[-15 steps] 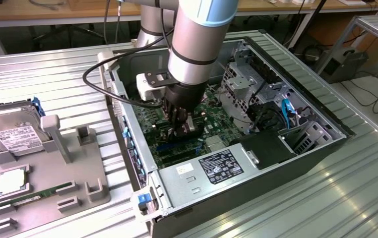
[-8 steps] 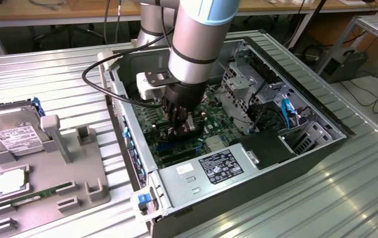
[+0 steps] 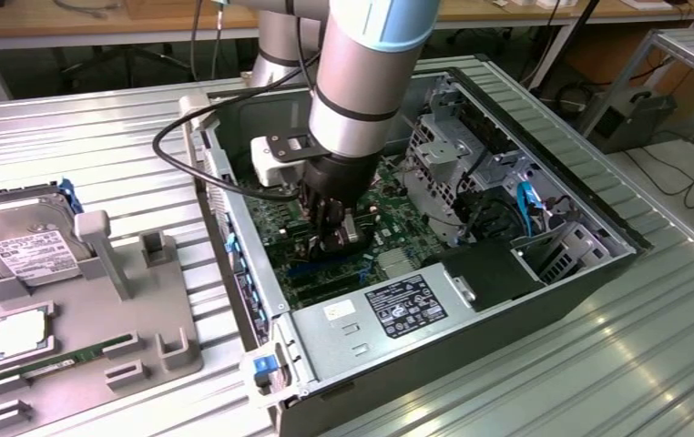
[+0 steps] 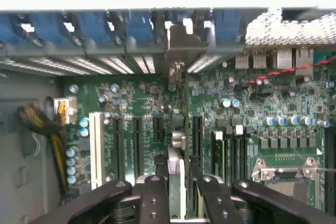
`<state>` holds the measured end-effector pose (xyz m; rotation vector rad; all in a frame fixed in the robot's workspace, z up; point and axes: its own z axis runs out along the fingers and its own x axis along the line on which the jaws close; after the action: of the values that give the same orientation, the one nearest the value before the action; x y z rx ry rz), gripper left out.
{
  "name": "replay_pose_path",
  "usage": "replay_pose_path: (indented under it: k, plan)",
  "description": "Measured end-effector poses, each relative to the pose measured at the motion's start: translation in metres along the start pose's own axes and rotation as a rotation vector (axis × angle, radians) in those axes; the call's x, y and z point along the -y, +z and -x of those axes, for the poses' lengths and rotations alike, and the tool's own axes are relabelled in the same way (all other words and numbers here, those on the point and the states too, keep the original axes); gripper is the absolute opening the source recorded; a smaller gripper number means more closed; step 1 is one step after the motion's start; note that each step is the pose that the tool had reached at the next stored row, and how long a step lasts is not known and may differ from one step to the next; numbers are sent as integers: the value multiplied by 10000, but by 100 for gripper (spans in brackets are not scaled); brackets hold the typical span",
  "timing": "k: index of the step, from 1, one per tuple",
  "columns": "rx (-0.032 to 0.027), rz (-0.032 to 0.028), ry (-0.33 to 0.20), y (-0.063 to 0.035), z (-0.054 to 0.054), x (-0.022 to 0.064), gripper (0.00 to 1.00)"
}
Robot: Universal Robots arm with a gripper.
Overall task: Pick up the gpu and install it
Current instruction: 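Insert the gpu into the slot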
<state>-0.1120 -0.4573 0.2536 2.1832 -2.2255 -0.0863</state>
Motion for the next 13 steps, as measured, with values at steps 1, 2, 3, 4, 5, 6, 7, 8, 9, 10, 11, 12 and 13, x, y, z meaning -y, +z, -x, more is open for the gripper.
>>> replay_pose_path:
  k: [1, 2, 3, 4, 5, 6, 7, 8, 9, 10, 11, 12, 13]
  plan:
    - [-40, 1, 2, 9, 0, 1, 26]
    - [-95, 2, 5, 24, -1, 2, 26]
    - [-106, 2, 6, 31, -2, 2, 26]
    - [-106, 1, 6, 34, -1, 3, 26]
    - [-101, -3, 5, 37, -1, 3, 26]
    - [-90, -9, 6, 42, 0, 3, 26]
    - [-93, -6, 6, 42, 0, 3, 26]
    - [-92, -7, 8, 41, 0, 3, 27]
    - [-100, -3, 8, 29, 0, 2, 27]
    - [-98, -4, 7, 8, 0, 1, 34]
    - [-98, -5, 6, -38, 1, -2, 34]
    - [-101, -3, 7, -81, 2, -4, 34]
    - [-101, -2, 7, -152, 4, -8, 34]
